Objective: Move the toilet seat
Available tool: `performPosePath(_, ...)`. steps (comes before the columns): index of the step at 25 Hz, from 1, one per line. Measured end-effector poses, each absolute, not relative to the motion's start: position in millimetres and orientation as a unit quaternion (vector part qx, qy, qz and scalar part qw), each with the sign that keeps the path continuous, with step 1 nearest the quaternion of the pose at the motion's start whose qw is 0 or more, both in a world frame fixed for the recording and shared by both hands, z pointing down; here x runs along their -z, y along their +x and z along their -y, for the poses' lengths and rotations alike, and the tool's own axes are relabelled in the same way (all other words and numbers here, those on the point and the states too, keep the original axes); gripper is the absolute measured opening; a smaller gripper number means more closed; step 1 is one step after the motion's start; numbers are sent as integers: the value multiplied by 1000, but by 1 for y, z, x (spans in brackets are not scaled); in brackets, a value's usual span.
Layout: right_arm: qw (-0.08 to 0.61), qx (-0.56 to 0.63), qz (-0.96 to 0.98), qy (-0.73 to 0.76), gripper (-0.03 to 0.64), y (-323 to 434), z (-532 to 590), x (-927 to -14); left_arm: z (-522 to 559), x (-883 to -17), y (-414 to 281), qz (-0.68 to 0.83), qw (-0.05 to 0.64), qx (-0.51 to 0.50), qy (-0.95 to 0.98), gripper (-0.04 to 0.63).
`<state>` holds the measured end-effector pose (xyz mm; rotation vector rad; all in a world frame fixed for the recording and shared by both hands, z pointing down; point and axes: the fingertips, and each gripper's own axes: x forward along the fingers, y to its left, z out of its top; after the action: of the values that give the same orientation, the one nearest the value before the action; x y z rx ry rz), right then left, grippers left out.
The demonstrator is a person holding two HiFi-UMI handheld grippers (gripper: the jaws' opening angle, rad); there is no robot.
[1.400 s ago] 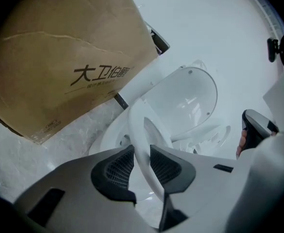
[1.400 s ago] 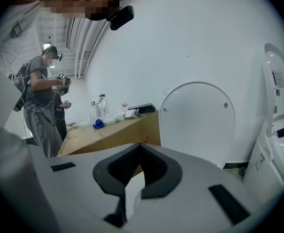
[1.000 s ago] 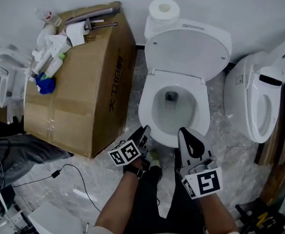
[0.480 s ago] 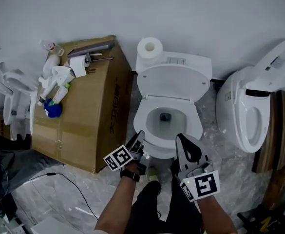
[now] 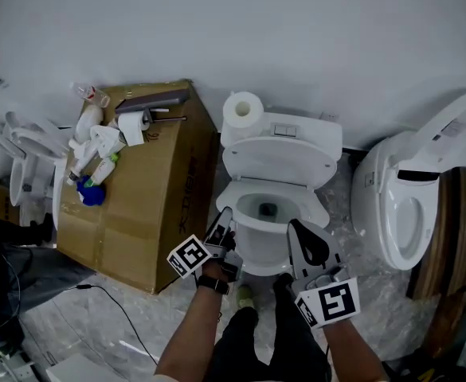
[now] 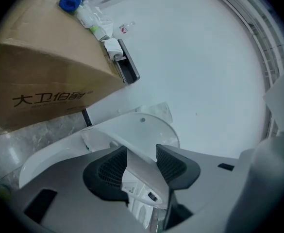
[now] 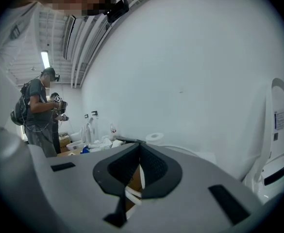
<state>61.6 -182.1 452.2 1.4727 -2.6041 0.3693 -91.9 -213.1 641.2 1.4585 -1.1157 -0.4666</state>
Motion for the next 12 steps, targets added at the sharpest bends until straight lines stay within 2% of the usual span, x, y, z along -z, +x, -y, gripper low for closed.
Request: performPosePath(12, 64, -123, 868, 476, 15, 89, 239, -448, 285, -615, -81, 486, 564, 274, 609, 193)
